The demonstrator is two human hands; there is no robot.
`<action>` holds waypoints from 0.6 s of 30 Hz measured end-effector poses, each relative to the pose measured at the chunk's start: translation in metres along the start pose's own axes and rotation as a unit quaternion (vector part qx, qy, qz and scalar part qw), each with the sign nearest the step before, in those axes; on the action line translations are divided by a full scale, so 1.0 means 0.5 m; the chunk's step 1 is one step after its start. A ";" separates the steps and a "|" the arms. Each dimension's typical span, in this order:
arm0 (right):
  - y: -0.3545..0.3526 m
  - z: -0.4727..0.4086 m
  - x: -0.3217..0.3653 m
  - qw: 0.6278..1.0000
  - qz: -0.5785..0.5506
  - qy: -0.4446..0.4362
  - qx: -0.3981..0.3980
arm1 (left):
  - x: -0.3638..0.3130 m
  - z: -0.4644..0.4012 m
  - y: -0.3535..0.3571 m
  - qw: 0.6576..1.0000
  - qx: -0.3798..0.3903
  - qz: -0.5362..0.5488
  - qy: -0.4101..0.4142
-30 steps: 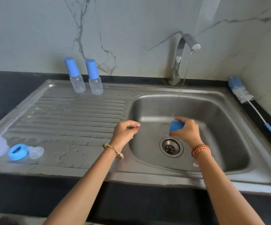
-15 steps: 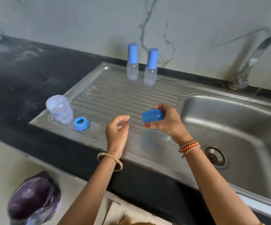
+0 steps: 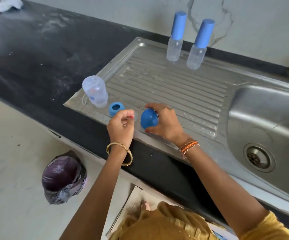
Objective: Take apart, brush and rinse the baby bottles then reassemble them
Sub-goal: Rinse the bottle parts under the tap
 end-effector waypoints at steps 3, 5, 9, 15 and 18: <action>0.005 -0.003 -0.006 1.000 0.002 -0.003 0.005 | -0.001 0.000 0.001 1.000 0.012 -0.003 -0.012; 0.004 0.000 -0.011 1.000 -0.014 -0.001 0.005 | 0.000 -0.001 0.001 1.000 0.016 0.003 -0.019; -0.005 0.010 -0.016 0.999 -0.038 -0.001 0.019 | 0.003 0.000 0.001 0.999 0.008 0.024 -0.025; -0.038 0.031 -0.032 0.998 -0.062 -0.003 0.009 | -0.019 0.036 0.014 0.998 -0.039 0.049 0.025; -0.084 0.048 -0.037 0.992 -0.073 -0.019 -0.102 | -0.060 0.070 0.036 0.991 -0.046 0.065 0.103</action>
Point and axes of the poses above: each hand's wrist, its own z-axis away from the middle knuckle, its own y-axis out of the palm, x = y × z, the point moved 6 cm from there along -z, towards the middle knuckle, and after that the axes turned 14 degrees about -y, right-handed, at the moved point
